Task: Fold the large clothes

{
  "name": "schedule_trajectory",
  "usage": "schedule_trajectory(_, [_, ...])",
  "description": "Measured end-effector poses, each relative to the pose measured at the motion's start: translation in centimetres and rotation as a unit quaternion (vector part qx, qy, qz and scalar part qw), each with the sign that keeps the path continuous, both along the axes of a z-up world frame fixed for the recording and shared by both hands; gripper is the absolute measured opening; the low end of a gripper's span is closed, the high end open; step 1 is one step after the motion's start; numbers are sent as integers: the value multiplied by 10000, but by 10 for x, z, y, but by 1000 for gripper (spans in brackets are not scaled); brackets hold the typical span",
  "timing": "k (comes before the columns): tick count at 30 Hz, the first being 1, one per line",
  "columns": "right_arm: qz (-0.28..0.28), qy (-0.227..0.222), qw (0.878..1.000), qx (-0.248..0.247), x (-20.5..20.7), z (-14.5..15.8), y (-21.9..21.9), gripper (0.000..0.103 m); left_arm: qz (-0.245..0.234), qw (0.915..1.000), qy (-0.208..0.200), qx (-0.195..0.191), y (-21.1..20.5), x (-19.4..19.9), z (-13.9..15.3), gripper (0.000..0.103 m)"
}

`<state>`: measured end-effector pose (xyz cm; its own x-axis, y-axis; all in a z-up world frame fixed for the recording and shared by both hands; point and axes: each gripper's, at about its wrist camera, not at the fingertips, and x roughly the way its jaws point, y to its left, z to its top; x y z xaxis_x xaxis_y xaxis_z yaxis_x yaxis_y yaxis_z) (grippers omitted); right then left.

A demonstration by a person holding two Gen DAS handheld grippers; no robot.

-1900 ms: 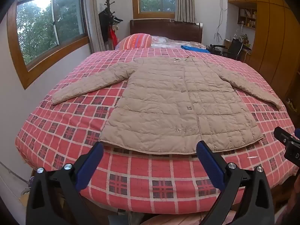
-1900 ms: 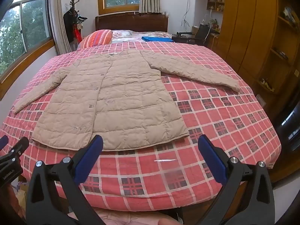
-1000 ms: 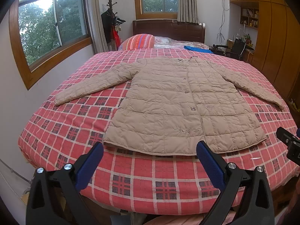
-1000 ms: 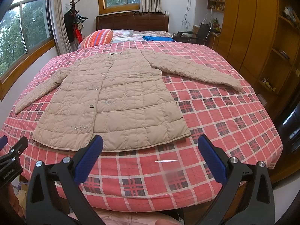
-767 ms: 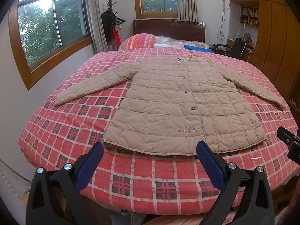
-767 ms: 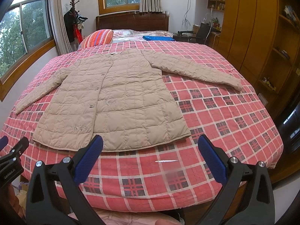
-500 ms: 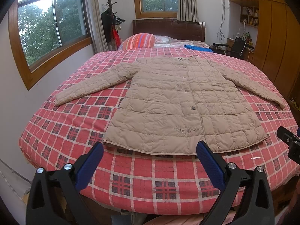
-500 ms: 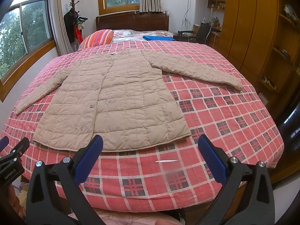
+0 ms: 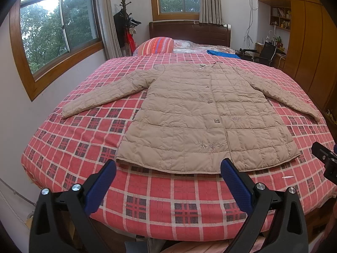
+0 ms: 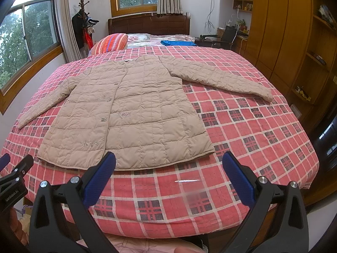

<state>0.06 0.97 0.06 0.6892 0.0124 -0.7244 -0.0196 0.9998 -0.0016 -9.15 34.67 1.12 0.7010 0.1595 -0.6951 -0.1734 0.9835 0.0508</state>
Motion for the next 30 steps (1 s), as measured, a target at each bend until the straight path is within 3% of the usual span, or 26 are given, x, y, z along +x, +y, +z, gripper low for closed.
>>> schedule_trajectory(30, [100, -39, 9999, 118, -2, -3, 2, 101, -27, 9999, 7, -164, 2, -3, -3, 99])
